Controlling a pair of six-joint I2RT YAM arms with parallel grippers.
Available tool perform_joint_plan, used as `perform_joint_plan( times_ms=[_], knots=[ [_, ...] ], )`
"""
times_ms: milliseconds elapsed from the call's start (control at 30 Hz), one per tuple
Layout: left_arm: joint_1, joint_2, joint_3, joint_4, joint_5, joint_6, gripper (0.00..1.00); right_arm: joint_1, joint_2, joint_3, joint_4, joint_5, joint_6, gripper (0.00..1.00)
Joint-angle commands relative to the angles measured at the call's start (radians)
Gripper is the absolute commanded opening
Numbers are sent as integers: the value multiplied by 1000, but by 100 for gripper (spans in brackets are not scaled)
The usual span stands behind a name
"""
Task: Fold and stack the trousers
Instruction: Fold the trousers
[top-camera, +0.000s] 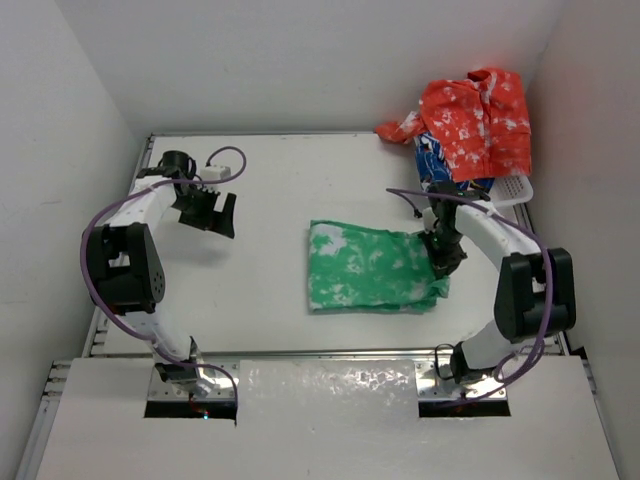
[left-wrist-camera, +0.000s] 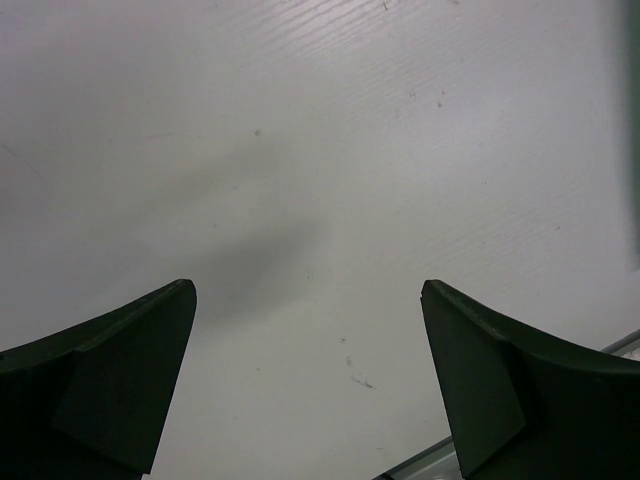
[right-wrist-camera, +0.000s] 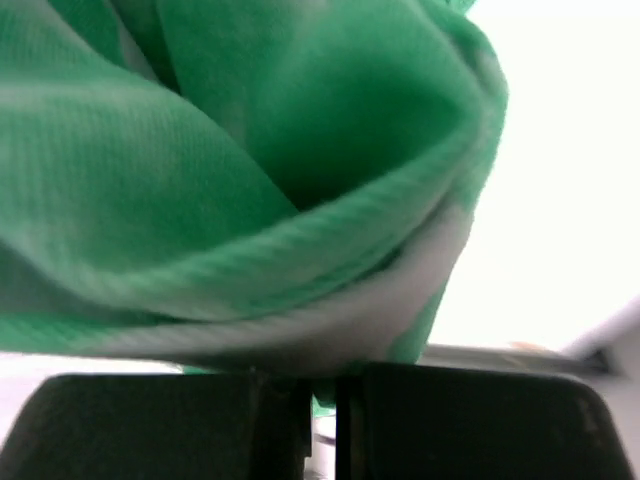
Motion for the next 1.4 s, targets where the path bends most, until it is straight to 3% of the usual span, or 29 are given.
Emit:
perform_joint_plan(
  times_ms=[0,67,100,133,233,267,367,467,533,633,767,800,867,967,1067,1367],
  knots=[
    [8,-22,49,-7,33,27,94,-12,-57,9,-111,277,-159,0],
    [6,-24,49,-4,35,31,94,-31,-47,-2,-90,358,-166,0],
    [8,-24,49,-3,35,32,94,-45,-46,1,-82,294,-155,1],
    [8,-22,49,-1,35,31,94,-77,-38,9,-68,254,-143,10],
    [7,-25,50,-6,33,32,94,-94,3,15,-100,238,-106,20],
    [8,-27,49,-6,33,34,94,-95,17,12,-106,245,-88,43],
    [7,-39,41,-3,24,38,94,-115,28,44,-134,275,-14,84],
    [8,-47,34,-1,18,38,94,-221,7,92,-135,269,66,90],
    [8,-52,31,-3,13,40,94,-298,-47,115,-80,260,116,89],
    [6,-52,27,-1,5,35,94,-329,-185,148,24,222,159,78],
    [8,-50,31,0,4,25,94,-327,-328,125,180,48,202,42],
    [10,-49,32,0,5,23,94,-325,-381,74,266,0,215,19],
    [6,-49,38,0,2,17,94,-315,-437,-67,379,-161,279,3],
    [8,-49,46,-4,-4,11,94,-302,-512,-247,646,-315,397,0],
    [8,-52,50,-9,-11,8,94,-286,-500,-345,769,-367,472,0],
    [7,-64,60,-6,-34,-20,94,-296,-256,-341,891,-217,494,0]
  ],
)
